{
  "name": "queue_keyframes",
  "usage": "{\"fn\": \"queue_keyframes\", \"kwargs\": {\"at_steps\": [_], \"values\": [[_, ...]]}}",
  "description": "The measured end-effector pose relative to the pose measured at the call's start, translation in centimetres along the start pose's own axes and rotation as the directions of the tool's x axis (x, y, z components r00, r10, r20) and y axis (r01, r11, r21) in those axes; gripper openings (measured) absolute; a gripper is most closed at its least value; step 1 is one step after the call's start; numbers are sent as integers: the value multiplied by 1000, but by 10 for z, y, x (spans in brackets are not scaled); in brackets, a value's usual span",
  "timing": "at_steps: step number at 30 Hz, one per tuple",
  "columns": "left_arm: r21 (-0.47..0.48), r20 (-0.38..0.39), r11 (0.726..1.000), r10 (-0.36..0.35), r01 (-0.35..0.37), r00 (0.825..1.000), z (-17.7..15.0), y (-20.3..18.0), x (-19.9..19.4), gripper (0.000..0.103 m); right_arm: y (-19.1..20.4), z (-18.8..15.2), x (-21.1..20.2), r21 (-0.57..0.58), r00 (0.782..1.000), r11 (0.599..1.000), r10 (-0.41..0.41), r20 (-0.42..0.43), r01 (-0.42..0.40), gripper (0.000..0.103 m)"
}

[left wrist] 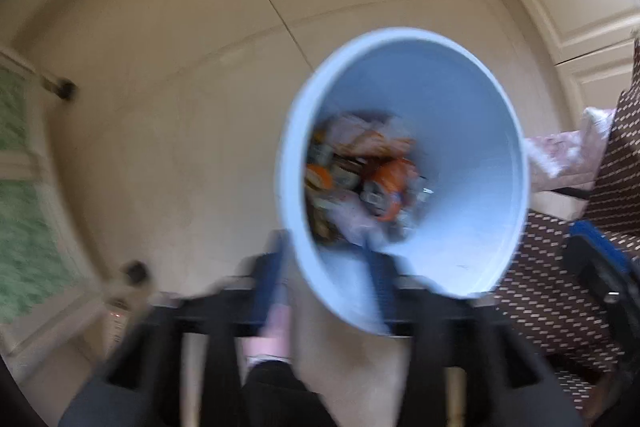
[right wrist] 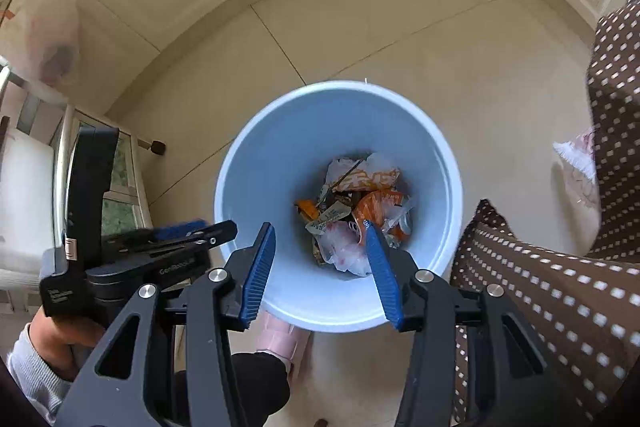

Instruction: Collect trash

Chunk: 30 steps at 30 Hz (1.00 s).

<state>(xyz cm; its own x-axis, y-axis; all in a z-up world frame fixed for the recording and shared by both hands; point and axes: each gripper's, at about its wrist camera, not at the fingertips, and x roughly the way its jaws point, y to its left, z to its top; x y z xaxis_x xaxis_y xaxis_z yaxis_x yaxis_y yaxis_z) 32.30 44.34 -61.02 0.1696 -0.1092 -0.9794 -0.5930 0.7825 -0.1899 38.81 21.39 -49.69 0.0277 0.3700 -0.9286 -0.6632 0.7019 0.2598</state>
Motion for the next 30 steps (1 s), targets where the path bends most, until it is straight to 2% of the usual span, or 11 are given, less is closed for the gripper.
{"fn": "queue_keyframes", "kwargs": {"at_steps": [1, 3, 6, 12, 14, 17, 19, 21, 26, 27, 30], "values": [[27, 34, 999, 17, -18, 999, 0, -2, -9, 51, 1, 0, -10, -3, 1000, 1000, -3, 16, 3, 48], [42, 59, 999, -17, 14, 998, 0, -4, -23, 51, 4, 1, -26, -10, 999, 1000, -15, 45, 16, 51], [98, 122, 994, 29, -41, 992, -3, -12, -49, 51, 7, 1, -52, -9, 996, 1000, -27, 89, 28, 51], [224, 310, 960, 95, -169, 946, -14, -34, -127, 51, 23, -5, -120, -18, 981, 998, -55, 186, 59, 51], [208, 357, 969, 51, -133, 933, -18, -37, -164, 51, 32, -10, -149, -30, 971, 997, -65, 232, 73, 51], [190, 437, 980, -29, -60, 899, -33, -48, -221, 54, 44, -24, -200, -58, 944, 990, -105, 313, 130, 53], [205, 480, 974, -17, -94, 877, -44, -66, -255, 57, 51, -38, -237, -60, 918, 982, -143, 371, 177, 55], [237, 520, 966, -41, -99, 853, -59, -82, -286, 58, 54, -50, -268, -56, 891, 975, -174, 419, 216, 56], [298, 595, 954, -160, -32, 788, -104, -122, -361, 64, 56, -92, -352, -2, 797, 948, -268, 542, 320, 59], [311, 603, 950, -173, -30, 778, -113, -130, -372, 65, 54, -99, -368, 10, 780, 946, -273, 563, 324, 59], [365, 641, 931, -230, -27, 732, -150, -160, -411, 67, 48, -130, -415, 56, 721, 938, -301, 625, 343, 65]]}}
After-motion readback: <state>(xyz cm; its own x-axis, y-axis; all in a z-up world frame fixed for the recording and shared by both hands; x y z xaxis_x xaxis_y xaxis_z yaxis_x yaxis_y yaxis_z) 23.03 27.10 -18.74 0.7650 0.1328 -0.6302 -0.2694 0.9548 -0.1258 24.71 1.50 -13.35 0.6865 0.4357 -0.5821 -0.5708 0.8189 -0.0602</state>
